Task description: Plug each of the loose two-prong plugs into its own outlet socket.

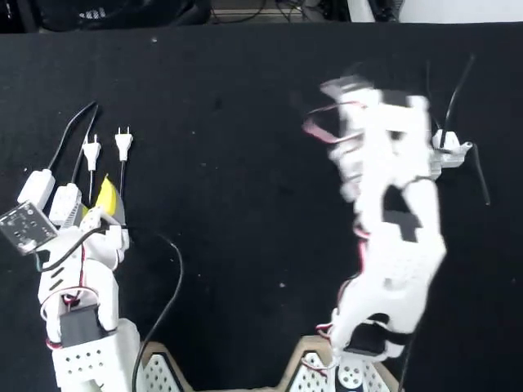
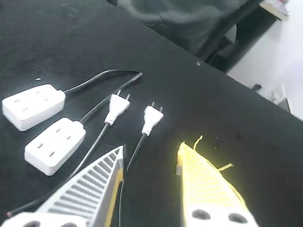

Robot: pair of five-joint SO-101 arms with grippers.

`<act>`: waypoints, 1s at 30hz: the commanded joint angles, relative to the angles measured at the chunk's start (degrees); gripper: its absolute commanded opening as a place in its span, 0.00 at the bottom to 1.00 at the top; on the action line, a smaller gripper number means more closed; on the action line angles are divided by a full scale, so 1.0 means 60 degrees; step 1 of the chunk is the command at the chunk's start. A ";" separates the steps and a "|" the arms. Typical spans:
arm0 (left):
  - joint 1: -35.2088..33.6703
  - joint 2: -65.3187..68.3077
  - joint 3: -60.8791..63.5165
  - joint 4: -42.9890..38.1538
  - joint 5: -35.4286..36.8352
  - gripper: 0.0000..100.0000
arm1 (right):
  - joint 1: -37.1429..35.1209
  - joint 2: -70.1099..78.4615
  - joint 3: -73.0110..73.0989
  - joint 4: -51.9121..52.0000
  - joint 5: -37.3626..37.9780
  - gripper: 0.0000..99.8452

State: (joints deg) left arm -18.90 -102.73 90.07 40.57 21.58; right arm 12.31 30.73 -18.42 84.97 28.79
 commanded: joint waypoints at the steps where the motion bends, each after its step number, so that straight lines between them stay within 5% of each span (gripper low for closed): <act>1: 0.0388 -0.0029 -0.0022 -0.0147 -0.0322 0.19 | 0.0894 -0.0256 -0.1253 0.0088 -0.0059 0.01; 21: 0.0388 -0.0029 0.0139 -0.0205 -0.0337 0.19 | 0.1524 0.5253 -0.8579 0.1773 0.0015 0.02; 30: 0.0403 -0.0029 0.0139 -0.0205 -0.0337 0.19 | 0.1289 0.6689 -1.1114 0.2608 -0.0059 0.23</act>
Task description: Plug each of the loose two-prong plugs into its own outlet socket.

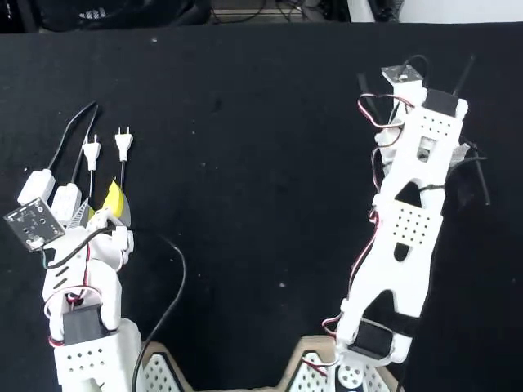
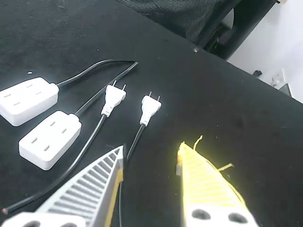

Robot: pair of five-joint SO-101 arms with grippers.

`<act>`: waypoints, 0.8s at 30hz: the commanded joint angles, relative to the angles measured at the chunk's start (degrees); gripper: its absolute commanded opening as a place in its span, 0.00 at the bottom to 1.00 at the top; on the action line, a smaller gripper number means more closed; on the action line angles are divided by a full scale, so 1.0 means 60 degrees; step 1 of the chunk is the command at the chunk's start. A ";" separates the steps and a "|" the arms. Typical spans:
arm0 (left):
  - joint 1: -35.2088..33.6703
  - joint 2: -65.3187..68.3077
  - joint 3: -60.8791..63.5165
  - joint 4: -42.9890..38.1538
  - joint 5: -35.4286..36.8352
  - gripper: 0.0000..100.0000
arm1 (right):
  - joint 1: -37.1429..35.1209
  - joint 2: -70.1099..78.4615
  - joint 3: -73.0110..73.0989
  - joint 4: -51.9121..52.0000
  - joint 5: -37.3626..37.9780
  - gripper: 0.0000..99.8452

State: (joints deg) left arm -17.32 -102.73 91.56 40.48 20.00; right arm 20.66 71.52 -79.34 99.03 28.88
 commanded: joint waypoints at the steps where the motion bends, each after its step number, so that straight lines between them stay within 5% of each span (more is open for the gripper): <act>1: 0.0139 -0.0029 -0.0110 -0.0190 -0.0073 0.19 | -0.0190 -0.0110 -0.1179 0.0278 -0.0073 0.22; 14: 0.0139 -0.0029 -0.0095 -0.0190 -0.0073 0.19 | -0.1158 -0.3128 -0.1194 0.0381 -0.0733 0.21; 24: 0.0139 -0.0029 -0.0110 -0.0190 -0.0073 0.19 | -0.2564 -1.1040 0.5868 0.0278 -0.1114 0.21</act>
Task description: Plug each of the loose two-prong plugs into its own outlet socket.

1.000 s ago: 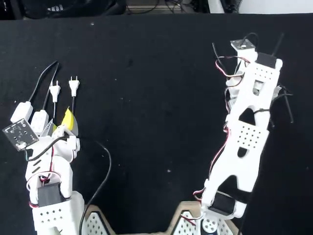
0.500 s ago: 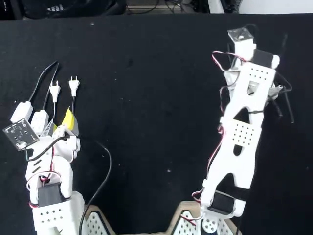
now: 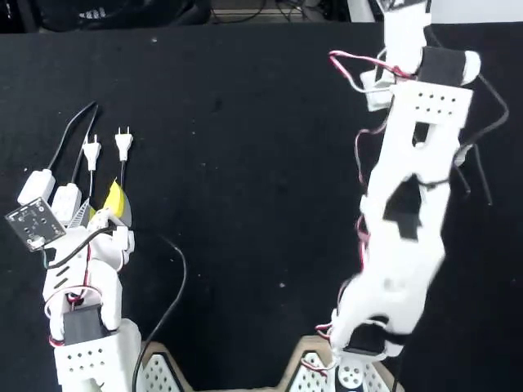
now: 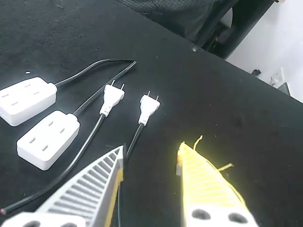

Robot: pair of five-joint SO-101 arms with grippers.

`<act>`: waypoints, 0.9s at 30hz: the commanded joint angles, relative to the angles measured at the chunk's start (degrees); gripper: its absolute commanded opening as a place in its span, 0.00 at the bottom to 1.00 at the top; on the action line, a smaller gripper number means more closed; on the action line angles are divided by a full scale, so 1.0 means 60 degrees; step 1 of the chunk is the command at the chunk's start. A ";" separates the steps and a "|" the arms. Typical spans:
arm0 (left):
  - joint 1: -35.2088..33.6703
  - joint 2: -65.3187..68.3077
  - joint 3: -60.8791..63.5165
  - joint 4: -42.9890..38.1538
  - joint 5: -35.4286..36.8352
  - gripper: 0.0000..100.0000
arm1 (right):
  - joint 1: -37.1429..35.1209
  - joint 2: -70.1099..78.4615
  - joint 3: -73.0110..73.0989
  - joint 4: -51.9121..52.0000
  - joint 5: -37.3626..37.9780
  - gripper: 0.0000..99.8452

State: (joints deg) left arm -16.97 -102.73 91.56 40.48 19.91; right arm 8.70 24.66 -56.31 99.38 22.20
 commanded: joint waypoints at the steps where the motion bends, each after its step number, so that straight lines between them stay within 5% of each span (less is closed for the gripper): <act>1: 0.0081 -0.0029 -0.0110 -0.0190 -0.0059 0.19 | -0.0777 -0.3993 0.2777 0.0088 0.0073 0.21; 7: 0.0081 -0.0029 -0.0110 -0.0190 -0.0059 0.19 | -0.2168 -0.6278 0.7700 -0.1201 -0.0557 0.21; 13: 0.0081 -0.0029 -0.0081 -0.0161 -0.0059 0.19 | -0.3282 -0.6527 1.2227 -0.4791 -0.1421 0.21; 27: 0.1502 0.0073 -0.0974 0.0938 -0.1289 0.19 | -0.6447 -0.6557 1.7385 -0.9861 -0.1919 0.21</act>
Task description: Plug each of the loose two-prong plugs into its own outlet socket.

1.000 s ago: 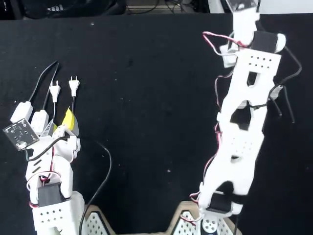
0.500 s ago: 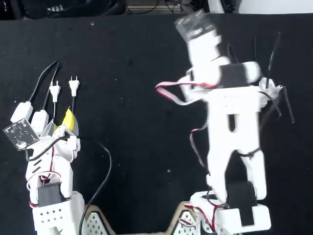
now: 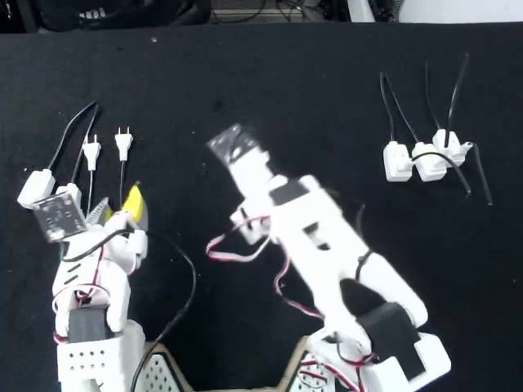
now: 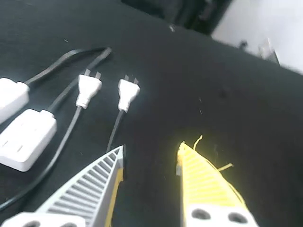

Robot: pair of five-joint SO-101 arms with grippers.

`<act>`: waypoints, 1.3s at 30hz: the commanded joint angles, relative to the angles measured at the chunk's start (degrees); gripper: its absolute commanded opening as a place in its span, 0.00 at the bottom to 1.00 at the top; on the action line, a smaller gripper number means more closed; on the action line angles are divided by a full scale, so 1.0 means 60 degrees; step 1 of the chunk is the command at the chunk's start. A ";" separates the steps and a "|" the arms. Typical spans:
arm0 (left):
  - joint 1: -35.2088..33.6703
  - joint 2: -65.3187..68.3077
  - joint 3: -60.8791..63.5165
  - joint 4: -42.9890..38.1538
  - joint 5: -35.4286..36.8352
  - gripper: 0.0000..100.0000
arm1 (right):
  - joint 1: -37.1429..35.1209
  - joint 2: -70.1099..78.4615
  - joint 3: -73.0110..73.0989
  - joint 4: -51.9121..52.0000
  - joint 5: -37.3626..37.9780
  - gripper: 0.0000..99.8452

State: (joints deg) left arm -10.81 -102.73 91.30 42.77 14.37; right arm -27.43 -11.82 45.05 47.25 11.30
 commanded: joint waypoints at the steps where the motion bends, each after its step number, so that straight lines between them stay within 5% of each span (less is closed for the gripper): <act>1: 0.0491 0.0073 -0.1033 0.0659 -0.0366 0.19 | -0.0484 -0.0476 0.0681 -0.1465 -0.0103 0.21; 14: 0.0432 0.0542 -0.2117 0.1304 -0.0908 0.19 | -0.0454 -0.0608 0.1077 -0.2066 -0.0864 0.21; 22: 0.0344 0.4908 -0.5018 0.1788 -0.1729 0.19 | -0.0484 -0.2381 0.2982 -0.3692 -0.0908 0.21; 27: -0.1033 0.7487 -0.6762 0.1875 -0.1934 0.19 | -0.0513 -0.2674 0.3817 -0.4835 -0.0908 0.21; 39: -0.3231 1.2571 -0.9311 0.1861 -0.6066 0.19 | -0.0513 -0.2674 0.3861 -0.4938 -0.0908 0.21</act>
State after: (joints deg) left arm -25.58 -34.51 42.77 53.85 -15.34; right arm -29.80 -25.63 68.53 18.95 6.11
